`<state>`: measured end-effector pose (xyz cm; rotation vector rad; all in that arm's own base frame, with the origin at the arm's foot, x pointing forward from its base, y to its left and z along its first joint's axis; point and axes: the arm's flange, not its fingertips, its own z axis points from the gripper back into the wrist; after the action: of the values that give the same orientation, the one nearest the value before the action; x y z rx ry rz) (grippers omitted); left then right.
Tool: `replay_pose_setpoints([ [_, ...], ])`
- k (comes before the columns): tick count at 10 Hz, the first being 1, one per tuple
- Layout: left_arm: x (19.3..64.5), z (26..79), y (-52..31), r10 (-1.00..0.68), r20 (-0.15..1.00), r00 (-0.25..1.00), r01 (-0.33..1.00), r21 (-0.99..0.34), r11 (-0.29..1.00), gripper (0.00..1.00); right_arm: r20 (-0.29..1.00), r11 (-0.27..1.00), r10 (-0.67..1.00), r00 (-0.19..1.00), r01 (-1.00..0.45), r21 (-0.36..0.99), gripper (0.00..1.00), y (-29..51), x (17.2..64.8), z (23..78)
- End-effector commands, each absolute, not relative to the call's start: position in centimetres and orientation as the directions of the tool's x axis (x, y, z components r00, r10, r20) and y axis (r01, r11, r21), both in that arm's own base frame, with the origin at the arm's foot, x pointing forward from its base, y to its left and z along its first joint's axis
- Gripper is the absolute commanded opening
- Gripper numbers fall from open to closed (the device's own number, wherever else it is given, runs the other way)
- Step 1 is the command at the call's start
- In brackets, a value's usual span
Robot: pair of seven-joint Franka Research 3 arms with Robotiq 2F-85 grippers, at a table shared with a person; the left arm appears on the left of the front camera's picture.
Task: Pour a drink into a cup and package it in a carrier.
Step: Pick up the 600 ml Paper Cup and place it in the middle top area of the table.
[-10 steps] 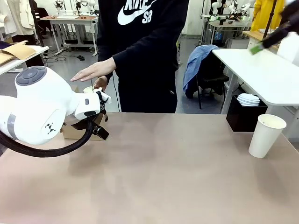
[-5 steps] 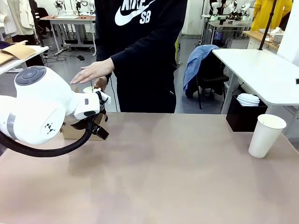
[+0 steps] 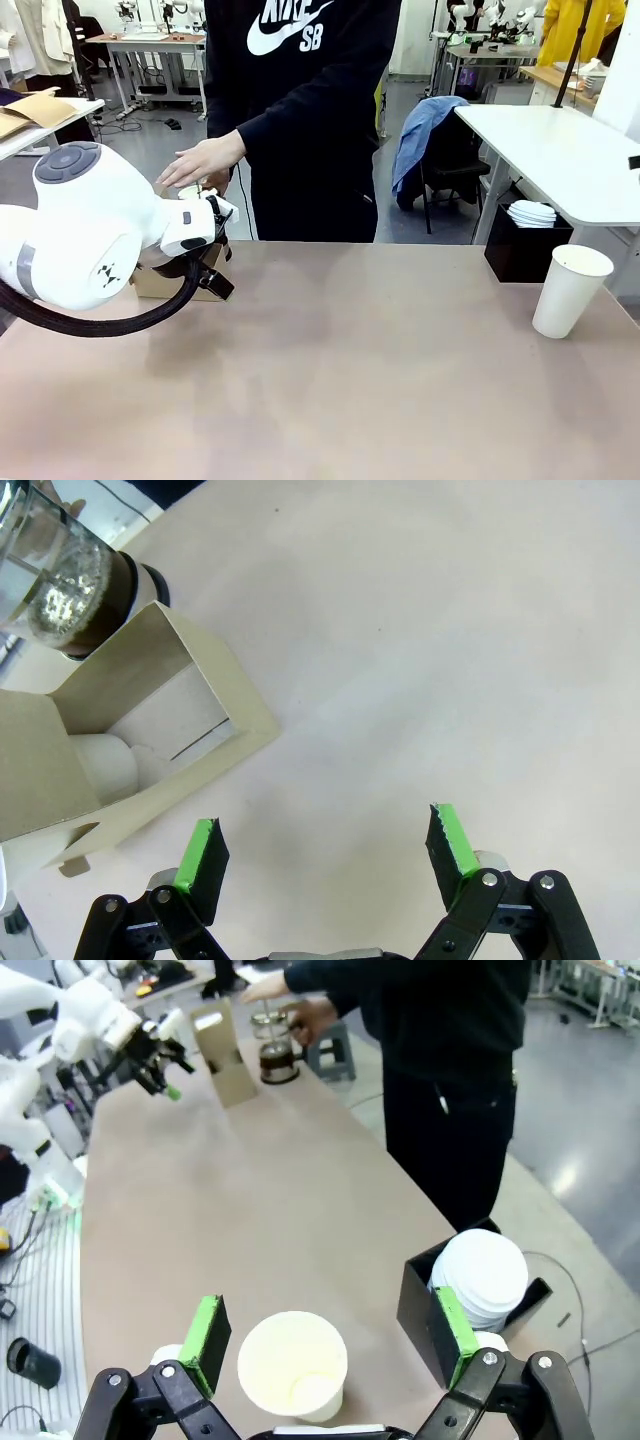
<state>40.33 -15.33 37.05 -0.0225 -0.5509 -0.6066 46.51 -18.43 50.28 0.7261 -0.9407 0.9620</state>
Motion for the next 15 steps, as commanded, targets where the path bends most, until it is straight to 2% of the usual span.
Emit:
replay_pose_setpoints([
  [1, 40.3, 37.0, -15.2, -0.534, 0.498, 0.683, 0.546, 0.136, 0.827, 1.00, 0.939, 0.292, 0.276, 0.206, -0.948, 0.123, 1.00, -20.8, 47.0, 47.6],
  [2, 40.3, 37.0, -15.2, -0.534, 0.498, 0.683, 0.546, 0.136, 0.827, 1.00, 0.963, 0.260, 0.204, 0.177, -0.958, 0.121, 1.00, -23.0, 47.0, 45.2],
  [4, 40.3, 37.0, -15.2, -0.534, 0.498, 0.683, 0.546, 0.136, 0.827, 1.00, 0.991, 0.234, 0.120, 0.060, -0.972, 0.030, 1.00, -24.3, 45.8, 40.8],
  [6, 40.3, 37.0, -15.2, -0.534, 0.498, 0.683, 0.546, 0.136, 0.827, 1.00, 0.997, 0.223, 0.068, 0.040, -0.975, 0.024, 1.00, -24.7, 45.1, 37.1],
  [8, 40.3, 37.0, -15.2, -0.534, 0.498, 0.683, 0.546, 0.136, 0.827, 1.00, 0.995, 0.261, 0.087, -0.058, -0.962, -0.079, 1.00, -24.7, 43.7, 33.9],
  [10, 40.3, 37.0, -15.2, -0.534, 0.498, 0.683, 0.546, 0.136, 0.827, 1.00, 0.999, 0.287, 0.032, -0.039, -0.957, -0.047, 1.00, -24.7, 42.2, 31.3],
  [15, 40.3, 37.0, -15.2, -0.534, 0.498, 0.683, 0.546, 0.136, 0.827, 1.00, 0.999, 0.315, 0.031, 0.044, -0.948, 0.032, 1.00, -21.8, 41.9, 26.7],
])
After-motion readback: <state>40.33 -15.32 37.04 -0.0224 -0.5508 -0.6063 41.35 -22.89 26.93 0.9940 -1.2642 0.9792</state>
